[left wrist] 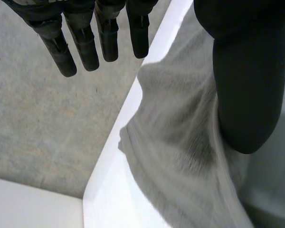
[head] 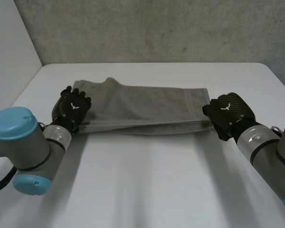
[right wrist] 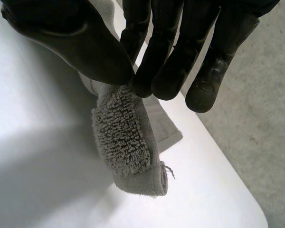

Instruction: Fold the towel.

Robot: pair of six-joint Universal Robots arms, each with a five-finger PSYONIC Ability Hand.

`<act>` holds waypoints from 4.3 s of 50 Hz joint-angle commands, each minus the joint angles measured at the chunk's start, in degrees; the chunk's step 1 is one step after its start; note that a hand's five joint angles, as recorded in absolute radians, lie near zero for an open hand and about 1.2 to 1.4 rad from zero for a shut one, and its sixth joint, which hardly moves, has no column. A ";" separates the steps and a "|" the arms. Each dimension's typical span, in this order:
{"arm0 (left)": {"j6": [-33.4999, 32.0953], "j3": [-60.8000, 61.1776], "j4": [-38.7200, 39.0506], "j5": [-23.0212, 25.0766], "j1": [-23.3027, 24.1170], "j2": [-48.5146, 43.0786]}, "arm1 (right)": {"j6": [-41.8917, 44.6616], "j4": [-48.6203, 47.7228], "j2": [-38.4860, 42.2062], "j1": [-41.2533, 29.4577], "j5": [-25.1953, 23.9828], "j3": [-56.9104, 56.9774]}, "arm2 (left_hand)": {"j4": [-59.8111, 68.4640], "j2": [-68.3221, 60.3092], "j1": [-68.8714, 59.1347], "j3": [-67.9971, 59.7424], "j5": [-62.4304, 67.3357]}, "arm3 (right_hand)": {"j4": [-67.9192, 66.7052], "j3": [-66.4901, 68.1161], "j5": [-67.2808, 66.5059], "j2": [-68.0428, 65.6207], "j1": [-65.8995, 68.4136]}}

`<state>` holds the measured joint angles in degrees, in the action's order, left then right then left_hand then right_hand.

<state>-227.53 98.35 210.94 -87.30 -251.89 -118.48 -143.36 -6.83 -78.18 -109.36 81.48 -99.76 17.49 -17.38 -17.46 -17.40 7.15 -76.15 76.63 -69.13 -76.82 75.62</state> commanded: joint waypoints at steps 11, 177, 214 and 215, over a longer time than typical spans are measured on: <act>0.07 5.54 -0.01 0.20 -4.40 1.68 | -1.40 -0.21 0.14 5.48 -0.97 -1.93 | 5.34 -5.45 -5.38 -5.43 5.68 | -3.85 3.37 -0.87 -3.18 4.38; 23.54 -9.82 -24.34 8.99 -7.04 9.63 | 3.51 33.19 4.67 12.16 -8.81 31.19 | 62.51 -62.62 -62.54 -62.60 62.85 | -3.85 3.37 -0.87 -3.18 4.38; 25.74 -24.72 -10.99 2.83 -2.28 -2.98 | 5.37 10.60 14.20 3.72 1.75 33.33 | 62.51 -62.62 -62.54 -62.60 62.85 | -3.85 3.37 -0.87 -3.18 4.38; 25.73 -24.70 -10.99 2.84 -2.29 -2.98 | 5.37 10.60 14.20 3.72 1.75 33.31 | 62.51 -62.62 -62.54 -62.60 62.85 | -3.85 3.37 -0.87 -3.18 4.38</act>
<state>-201.21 65.33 202.17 -86.16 -253.67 -119.64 -138.05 -2.66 -66.27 -105.64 83.56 -62.24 69.79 -69.71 -66.19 -69.63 58.95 -76.14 76.63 -69.12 -76.79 76.19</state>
